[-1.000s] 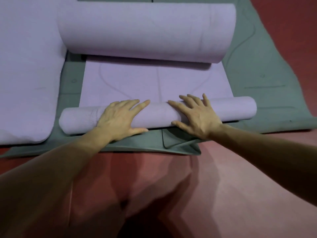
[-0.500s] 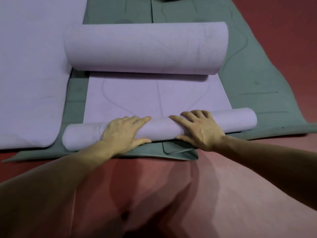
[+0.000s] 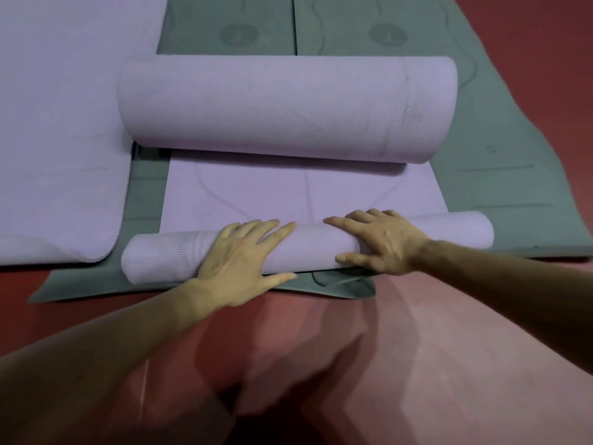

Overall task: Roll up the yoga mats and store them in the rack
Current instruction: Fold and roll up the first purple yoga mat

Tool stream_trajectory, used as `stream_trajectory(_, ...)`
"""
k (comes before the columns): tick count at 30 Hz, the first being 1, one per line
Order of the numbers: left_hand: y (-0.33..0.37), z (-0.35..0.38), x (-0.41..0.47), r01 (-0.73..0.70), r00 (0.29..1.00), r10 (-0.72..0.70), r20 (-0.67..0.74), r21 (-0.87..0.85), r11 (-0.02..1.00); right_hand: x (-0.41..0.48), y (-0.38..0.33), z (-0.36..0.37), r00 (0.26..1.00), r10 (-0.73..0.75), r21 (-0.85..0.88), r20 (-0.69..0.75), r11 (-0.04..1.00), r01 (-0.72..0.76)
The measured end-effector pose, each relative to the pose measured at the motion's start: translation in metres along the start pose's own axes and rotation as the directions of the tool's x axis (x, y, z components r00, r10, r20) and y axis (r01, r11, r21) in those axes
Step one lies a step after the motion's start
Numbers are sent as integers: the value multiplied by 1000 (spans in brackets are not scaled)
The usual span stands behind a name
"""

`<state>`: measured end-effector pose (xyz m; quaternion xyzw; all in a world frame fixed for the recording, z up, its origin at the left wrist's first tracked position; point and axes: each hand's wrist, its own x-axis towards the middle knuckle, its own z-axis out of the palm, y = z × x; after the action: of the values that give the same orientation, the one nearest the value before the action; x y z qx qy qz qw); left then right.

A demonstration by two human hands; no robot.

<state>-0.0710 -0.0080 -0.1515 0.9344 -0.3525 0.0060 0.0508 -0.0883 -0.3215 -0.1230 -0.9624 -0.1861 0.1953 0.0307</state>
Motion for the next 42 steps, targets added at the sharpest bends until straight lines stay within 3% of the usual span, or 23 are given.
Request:
stream_trajectory(4,-6,-4,18,40,997,-41,64,18,999,9,3,-5,998,-24,-13,-53,1000,24)
stream_trajectory(7,-16,-7,28,52,988,-51,142,-1,999,1,-7,7,975,88,0,-206,996,-90)
stream_trajectory(9,-20,-7,32,52,985,-50,166,-7,999,-7,-16,17,966,116,-13,-230,992,-122)
stream_trajectory(11,-21,-5,33,38,992,-39,119,6,999,-8,-15,19,977,114,-19,-177,993,-119)
stream_trajectory(15,-14,3,32,29,994,-29,-108,-4,1000,9,-2,2,986,145,31,-78,989,-143)
stream_trajectory(17,-7,5,36,33,990,-37,-135,-26,999,19,4,-7,989,140,57,-45,989,-137)
stream_trajectory(20,-4,6,44,90,996,-90,-12,-15,996,30,9,-13,990,139,61,-35,989,-137)
stream_trajectory(25,-22,-2,59,91,992,-89,89,-10,996,25,-5,1,935,228,33,-271,973,-228)
stream_trajectory(28,-23,-5,64,96,988,-95,118,-9,995,23,-6,10,952,198,-17,-235,978,-207)
stream_trajectory(33,-16,2,62,140,990,-142,-20,-80,987,38,8,3,957,212,-1,-197,976,-216)
stream_trajectory(39,-30,2,65,75,992,-83,95,85,994,44,8,-6,949,251,33,-189,968,-250)
stream_trajectory(42,-36,-3,72,58,988,-71,140,95,994,37,4,-2,945,230,-36,-230,969,-245)
